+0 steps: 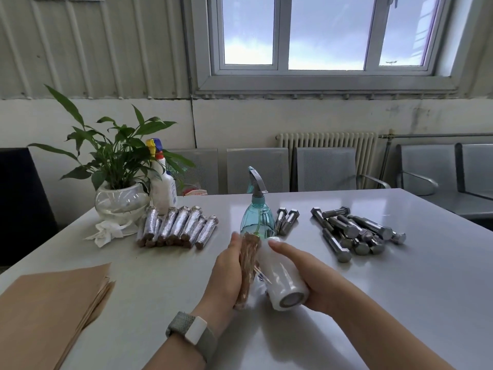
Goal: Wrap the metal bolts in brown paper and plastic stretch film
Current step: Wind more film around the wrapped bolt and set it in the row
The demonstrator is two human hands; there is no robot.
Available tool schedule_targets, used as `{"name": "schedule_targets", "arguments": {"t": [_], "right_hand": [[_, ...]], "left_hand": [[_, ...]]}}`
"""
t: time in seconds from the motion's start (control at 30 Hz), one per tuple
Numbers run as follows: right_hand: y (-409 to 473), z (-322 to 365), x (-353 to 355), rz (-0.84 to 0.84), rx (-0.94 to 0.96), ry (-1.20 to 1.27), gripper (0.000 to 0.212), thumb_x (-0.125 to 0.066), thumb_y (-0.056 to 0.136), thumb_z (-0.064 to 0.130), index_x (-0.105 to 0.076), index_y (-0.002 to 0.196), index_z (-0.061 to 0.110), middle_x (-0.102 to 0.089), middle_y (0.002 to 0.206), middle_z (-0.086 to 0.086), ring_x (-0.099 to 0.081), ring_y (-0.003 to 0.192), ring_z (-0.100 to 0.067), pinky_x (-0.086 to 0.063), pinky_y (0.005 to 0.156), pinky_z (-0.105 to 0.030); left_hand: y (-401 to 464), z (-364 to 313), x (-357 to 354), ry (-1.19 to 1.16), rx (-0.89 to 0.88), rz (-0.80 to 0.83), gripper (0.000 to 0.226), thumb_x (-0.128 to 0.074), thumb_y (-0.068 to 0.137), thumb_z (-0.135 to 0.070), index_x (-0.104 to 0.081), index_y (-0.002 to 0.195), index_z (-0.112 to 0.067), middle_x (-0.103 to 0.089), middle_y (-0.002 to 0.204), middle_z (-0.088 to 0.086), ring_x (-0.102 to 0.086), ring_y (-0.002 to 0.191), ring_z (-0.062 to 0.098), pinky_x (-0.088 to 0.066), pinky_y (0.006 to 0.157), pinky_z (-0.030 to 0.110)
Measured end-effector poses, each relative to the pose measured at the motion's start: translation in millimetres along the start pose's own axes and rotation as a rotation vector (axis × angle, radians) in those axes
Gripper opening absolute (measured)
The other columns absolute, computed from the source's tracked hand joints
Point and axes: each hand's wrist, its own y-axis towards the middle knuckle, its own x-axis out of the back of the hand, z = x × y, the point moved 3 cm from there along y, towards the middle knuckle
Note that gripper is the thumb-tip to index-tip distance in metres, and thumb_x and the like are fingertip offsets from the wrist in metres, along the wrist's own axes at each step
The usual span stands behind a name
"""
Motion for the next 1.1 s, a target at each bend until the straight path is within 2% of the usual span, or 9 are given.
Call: {"name": "schedule_targets", "arguments": {"t": [0.2, 0.3, 0.37, 0.53, 0.63, 0.77, 0.83, 0.93, 1.1], "right_hand": [[-2, -4, -12, -0.077, 0.184, 0.004, 0.045, -0.065, 0.086, 0.037, -0.062, 0.115, 0.003, -0.071, 0.094, -0.018, -0.07, 0.081, -0.031, -0.057, 0.068, -0.038], [-5, -3, -18, -0.123, 0.316, -0.083, 0.052, -0.072, 0.077, 0.046, -0.066, 0.105, 0.003, -0.073, 0.093, -0.016, -0.072, 0.085, -0.029, -0.058, 0.075, -0.041], [-6, -3, -24, -0.173, 0.366, -0.125, 0.054, -0.073, 0.076, 0.052, -0.066, 0.108, 0.009, -0.073, 0.1, -0.015, -0.071, 0.092, -0.028, -0.058, 0.084, -0.047], [-10, -7, -28, -0.298, 0.465, -0.162, 0.059, -0.068, 0.068, 0.066, -0.058, 0.108, 0.024, -0.07, 0.099, 0.001, -0.071, 0.085, -0.01, -0.059, 0.072, -0.035], [-10, -13, -29, -0.328, 0.439, -0.148, 0.056, -0.056, 0.076, 0.071, -0.057, 0.106, 0.023, -0.069, 0.098, -0.002, -0.071, 0.082, -0.013, -0.057, 0.062, -0.03], [-6, -20, -35, -0.364, 0.419, -0.096, 0.053, -0.036, 0.089, 0.07, -0.058, 0.103, 0.023, -0.07, 0.097, -0.003, -0.07, 0.085, -0.016, -0.058, 0.078, -0.043], [-6, -21, -34, -0.392, 0.433, -0.093, 0.054, -0.041, 0.084, 0.073, -0.057, 0.101, 0.024, -0.068, 0.096, -0.002, -0.069, 0.085, -0.016, -0.057, 0.079, -0.042], [-8, -20, -33, -0.421, 0.466, -0.091, 0.058, -0.051, 0.07, 0.071, -0.058, 0.102, 0.022, -0.069, 0.093, 0.001, -0.068, 0.076, -0.005, -0.054, 0.063, -0.024], [-6, -18, -30, -0.218, 0.311, -0.042, 0.063, -0.072, 0.065, 0.06, -0.069, 0.105, 0.012, -0.076, 0.094, -0.01, -0.073, 0.087, -0.025, -0.059, 0.08, -0.042]], "left_hand": [[0, 2, 4, -0.243, 0.15, -0.017, 0.059, -0.039, 0.094, -0.057, -0.069, 0.108, -0.008, -0.069, 0.085, 0.014, -0.063, 0.071, 0.026, -0.05, 0.065, 0.036], [0, -2, 2, -0.421, 0.18, 0.0, 0.053, -0.046, 0.095, -0.048, -0.057, 0.124, -0.005, -0.065, 0.114, 0.025, -0.063, 0.103, 0.041, -0.052, 0.09, 0.053], [-1, -3, -1, -0.484, 0.14, -0.002, 0.043, -0.052, 0.093, -0.039, -0.054, 0.123, -0.008, -0.065, 0.115, 0.024, -0.064, 0.104, 0.039, -0.055, 0.084, 0.052], [-5, -4, 1, -0.33, 0.014, 0.066, 0.032, -0.066, 0.083, -0.034, -0.057, 0.109, -0.017, -0.071, 0.102, 0.017, -0.069, 0.092, 0.03, -0.057, 0.073, 0.041], [-7, -11, 9, -0.104, -0.18, -0.022, 0.035, -0.075, 0.072, -0.04, -0.058, 0.097, -0.021, -0.072, 0.086, 0.012, -0.07, 0.077, 0.025, -0.056, 0.063, 0.034], [-10, -7, 7, -0.155, -0.243, -0.107, 0.039, -0.073, 0.07, -0.052, -0.058, 0.09, -0.023, -0.071, 0.081, 0.01, -0.069, 0.07, 0.024, -0.058, 0.062, 0.039], [-9, -4, 4, -0.213, -0.195, -0.122, 0.044, -0.063, 0.075, -0.061, -0.062, 0.092, -0.021, -0.071, 0.087, 0.012, -0.07, 0.077, 0.028, -0.059, 0.071, 0.045], [-8, -1, 0, -0.252, -0.086, -0.078, 0.054, -0.054, 0.082, -0.06, -0.07, 0.101, -0.012, -0.071, 0.1, 0.022, -0.069, 0.091, 0.035, -0.057, 0.08, 0.048], [-7, 5, -7, -0.163, -0.052, -0.02, 0.06, -0.047, 0.085, -0.061, -0.071, 0.104, -0.009, -0.073, 0.1, 0.018, -0.07, 0.093, 0.033, -0.058, 0.077, 0.042]]}}
